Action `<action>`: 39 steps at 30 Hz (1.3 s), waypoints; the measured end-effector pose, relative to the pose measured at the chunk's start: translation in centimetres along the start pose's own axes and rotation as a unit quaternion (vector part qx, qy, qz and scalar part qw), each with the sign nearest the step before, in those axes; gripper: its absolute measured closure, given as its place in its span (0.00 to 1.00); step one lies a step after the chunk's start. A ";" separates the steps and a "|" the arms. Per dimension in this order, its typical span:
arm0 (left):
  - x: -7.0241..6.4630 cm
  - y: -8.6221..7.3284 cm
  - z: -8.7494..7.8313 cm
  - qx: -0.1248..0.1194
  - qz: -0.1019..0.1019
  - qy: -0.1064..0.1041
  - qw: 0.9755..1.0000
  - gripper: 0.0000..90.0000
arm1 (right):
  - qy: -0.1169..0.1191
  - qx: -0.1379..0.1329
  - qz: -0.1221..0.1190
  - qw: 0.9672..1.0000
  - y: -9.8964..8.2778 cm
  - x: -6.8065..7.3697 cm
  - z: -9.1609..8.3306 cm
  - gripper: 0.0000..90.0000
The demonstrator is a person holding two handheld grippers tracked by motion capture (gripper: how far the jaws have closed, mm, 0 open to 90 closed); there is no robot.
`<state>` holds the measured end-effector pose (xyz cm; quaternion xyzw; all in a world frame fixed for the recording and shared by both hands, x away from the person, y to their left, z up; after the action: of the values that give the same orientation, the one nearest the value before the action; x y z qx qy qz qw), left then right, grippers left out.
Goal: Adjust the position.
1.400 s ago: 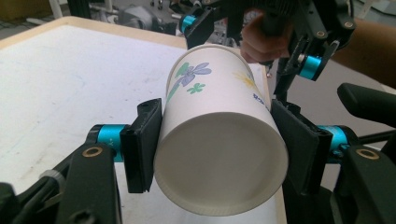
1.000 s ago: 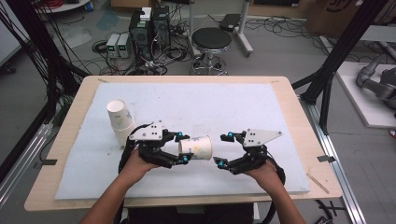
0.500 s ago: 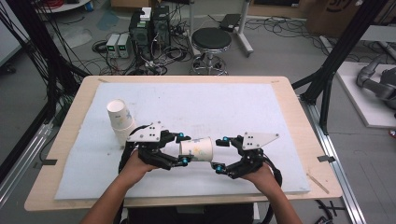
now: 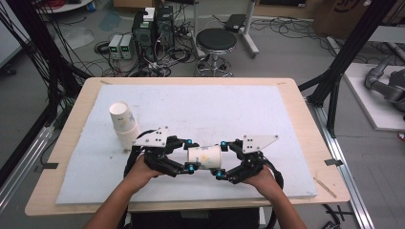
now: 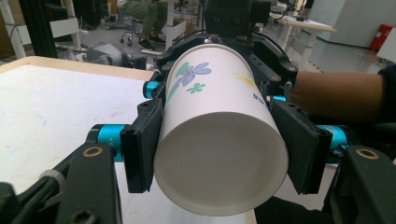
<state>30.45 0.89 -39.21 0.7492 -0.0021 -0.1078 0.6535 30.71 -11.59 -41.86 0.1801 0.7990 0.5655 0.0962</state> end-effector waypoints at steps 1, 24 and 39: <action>0.0 0.1 0.0 -0.003 0.000 -0.001 1.000 0.41 | 0.003 -0.002 0.002 1.000 0.0 0.0 0.0 0.22; 0.3 -0.6 -0.6 0.021 -0.015 0.040 0.999 0.15 | 0.015 -0.002 0.006 1.000 0.5 -0.3 -0.8 0.33; 1.0 -1.2 -1.2 0.096 -0.020 0.073 0.993 0.15 | -0.029 0.119 -0.069 0.990 1.4 -1.3 -0.7 0.33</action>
<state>31.51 2.10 -40.42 0.8139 0.0499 -0.0652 0.5751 31.93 -12.28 -40.35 0.1509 0.8681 0.4528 0.1365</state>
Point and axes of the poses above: each handheld gripper's, and its own axes: z roughly forward along the jaws, y roughly out of its top, x roughly to its left, the point moved 9 cm from there along z, roughly forward along the jaws, and after that the axes turned 13 degrees about -y, right-handed, at the moved point
